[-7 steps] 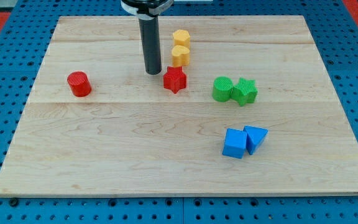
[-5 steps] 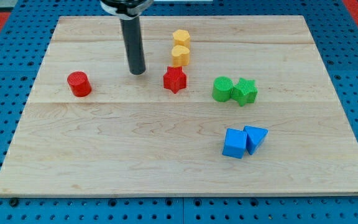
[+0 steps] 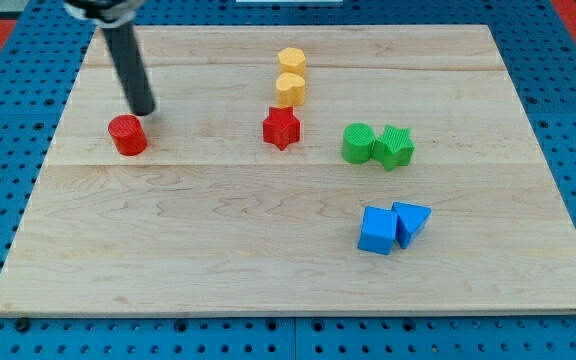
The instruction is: Move the red circle down to the red star
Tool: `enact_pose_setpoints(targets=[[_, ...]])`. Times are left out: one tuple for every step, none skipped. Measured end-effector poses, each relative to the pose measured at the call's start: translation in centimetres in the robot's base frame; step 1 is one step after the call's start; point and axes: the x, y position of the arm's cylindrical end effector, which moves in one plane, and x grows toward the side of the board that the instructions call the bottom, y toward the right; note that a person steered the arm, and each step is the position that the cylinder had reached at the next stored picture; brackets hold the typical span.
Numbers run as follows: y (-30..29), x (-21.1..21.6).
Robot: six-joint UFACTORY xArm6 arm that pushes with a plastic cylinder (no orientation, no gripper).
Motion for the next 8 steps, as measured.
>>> enact_pose_setpoints(targets=[[-0.8, 0.2], [-0.7, 1.7], [0.4, 5.1], [1.9, 4.3], [0.5, 3.1], [-1.4, 2.0], [-4.4, 1.1], [-7.6, 1.2]])
